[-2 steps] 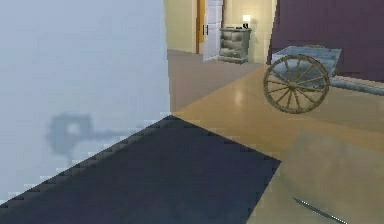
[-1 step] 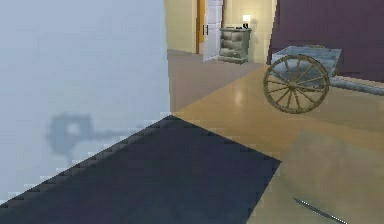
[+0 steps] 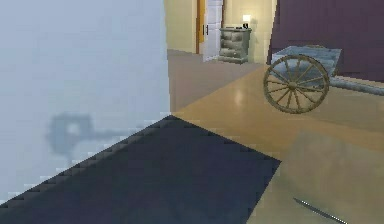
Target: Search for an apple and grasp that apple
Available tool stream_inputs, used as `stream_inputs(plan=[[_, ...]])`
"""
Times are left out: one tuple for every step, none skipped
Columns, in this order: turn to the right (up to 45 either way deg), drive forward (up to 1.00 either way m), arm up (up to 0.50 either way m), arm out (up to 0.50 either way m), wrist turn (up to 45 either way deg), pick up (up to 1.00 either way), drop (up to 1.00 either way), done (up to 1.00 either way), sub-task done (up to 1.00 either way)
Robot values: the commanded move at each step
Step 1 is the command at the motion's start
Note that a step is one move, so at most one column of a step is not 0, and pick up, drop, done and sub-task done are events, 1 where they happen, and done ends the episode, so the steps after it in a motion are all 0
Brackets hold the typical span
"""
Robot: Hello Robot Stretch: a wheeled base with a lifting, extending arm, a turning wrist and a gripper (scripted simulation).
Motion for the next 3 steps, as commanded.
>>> stream_inputs(plan=[[0.0,0.00,0.00,0.00,27.0,0.00,0.00,0.00,0.00],[0.0,0.00,-0.26,0.00,0.0,0.00,0.00,0.00,0.00],[0.0,0.00,0.00,0.00,0.0,1.00,0.00,0.00,0.00]])
